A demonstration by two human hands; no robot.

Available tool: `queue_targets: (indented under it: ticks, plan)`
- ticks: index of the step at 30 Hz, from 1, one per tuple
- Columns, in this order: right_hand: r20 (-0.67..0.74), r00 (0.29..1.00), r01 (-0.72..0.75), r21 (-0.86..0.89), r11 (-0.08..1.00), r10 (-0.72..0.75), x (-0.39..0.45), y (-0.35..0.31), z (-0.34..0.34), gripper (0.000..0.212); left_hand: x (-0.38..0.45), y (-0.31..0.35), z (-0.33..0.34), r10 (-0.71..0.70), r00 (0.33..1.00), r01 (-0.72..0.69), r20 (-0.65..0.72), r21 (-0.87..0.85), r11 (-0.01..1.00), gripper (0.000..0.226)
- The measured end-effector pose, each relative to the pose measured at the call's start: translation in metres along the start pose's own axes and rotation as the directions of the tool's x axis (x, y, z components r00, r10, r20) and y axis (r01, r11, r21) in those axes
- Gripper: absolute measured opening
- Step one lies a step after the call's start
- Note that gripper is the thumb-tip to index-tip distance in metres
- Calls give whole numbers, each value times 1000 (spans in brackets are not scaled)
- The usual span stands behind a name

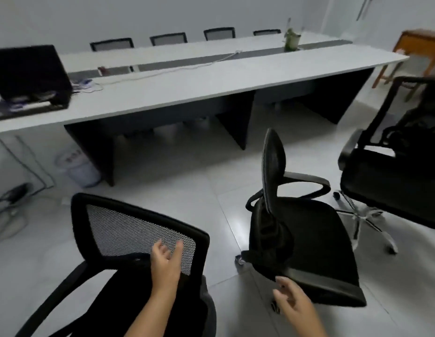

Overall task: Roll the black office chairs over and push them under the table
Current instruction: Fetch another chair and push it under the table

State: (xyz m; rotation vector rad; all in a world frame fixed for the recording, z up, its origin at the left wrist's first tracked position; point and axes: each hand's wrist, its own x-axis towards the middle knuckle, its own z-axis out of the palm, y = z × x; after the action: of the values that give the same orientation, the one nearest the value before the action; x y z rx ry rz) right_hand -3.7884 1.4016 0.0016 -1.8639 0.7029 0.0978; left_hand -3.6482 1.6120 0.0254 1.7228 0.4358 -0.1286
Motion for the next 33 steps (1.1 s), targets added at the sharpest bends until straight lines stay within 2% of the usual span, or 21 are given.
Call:
queue_targets:
  ticks: [1,4,6,8,12,16,18,19,20,21,22,23,24,25,28,30,31,33]
  plan:
    - [23,998,61,-36,997,-60,20,-10,-7,41,13,10,17,-35,998,36,-47,21,999,65]
    - [110,983,154,-58,986,-147,71,-39,-19,31,36,28,59,-66,978,112,-200,229,967,87]
    - [172,963,222,-62,973,-208,95,-48,-23,37,37,31,74,-70,957,152,-281,284,947,90]
    - [216,944,267,-64,962,-248,108,-50,-22,34,37,26,76,-72,945,169,-318,288,942,87]
    - [326,901,328,-82,941,-286,117,-51,-7,26,17,8,64,-56,952,150,-302,298,943,88]
    - [444,823,461,-159,873,-353,114,-65,16,31,-42,-19,46,-2,984,77,-177,420,904,89]
    - [552,721,607,-209,767,-420,112,-77,34,40,-77,-35,30,14,999,3,-32,470,882,90]
    - [602,636,714,-221,664,-483,109,-84,44,42,-94,-44,19,9,999,-30,47,477,878,89]
    - [651,511,836,-224,500,-562,108,-90,55,45,-112,-52,6,-1,993,-54,114,474,879,87]
    - [690,364,930,-234,283,-626,107,-94,65,50,-125,-60,-8,-14,986,-66,165,467,882,87]
    - [746,235,966,-249,67,-623,104,-93,77,58,-141,-67,-25,-30,981,-62,189,462,885,86]
    - [792,156,959,-265,-102,-591,99,-94,87,66,-153,-74,-42,-40,978,-62,206,462,885,83]
    - [816,113,938,-276,-210,-566,93,-95,95,71,-164,-81,-58,-40,975,-69,220,467,882,81]
    - [824,94,927,-277,-252,-559,84,-96,103,67,-178,-88,-75,-43,975,-70,219,485,872,78]
    - [827,89,932,-266,-248,-555,55,-91,116,46,-209,-107,-118,-37,992,-49,118,648,760,63]
    - [863,97,947,-233,-220,-496,35,-83,123,42,-220,-113,-131,63,998,-34,-9,758,651,46]
    - [879,113,952,-230,-204,-464,23,-76,125,41,-223,-117,-135,70,996,-7,-48,775,632,39]
    - [892,116,955,-222,-198,-438,-2,-61,129,39,-225,-128,-136,176,981,-23,-84,846,533,40]
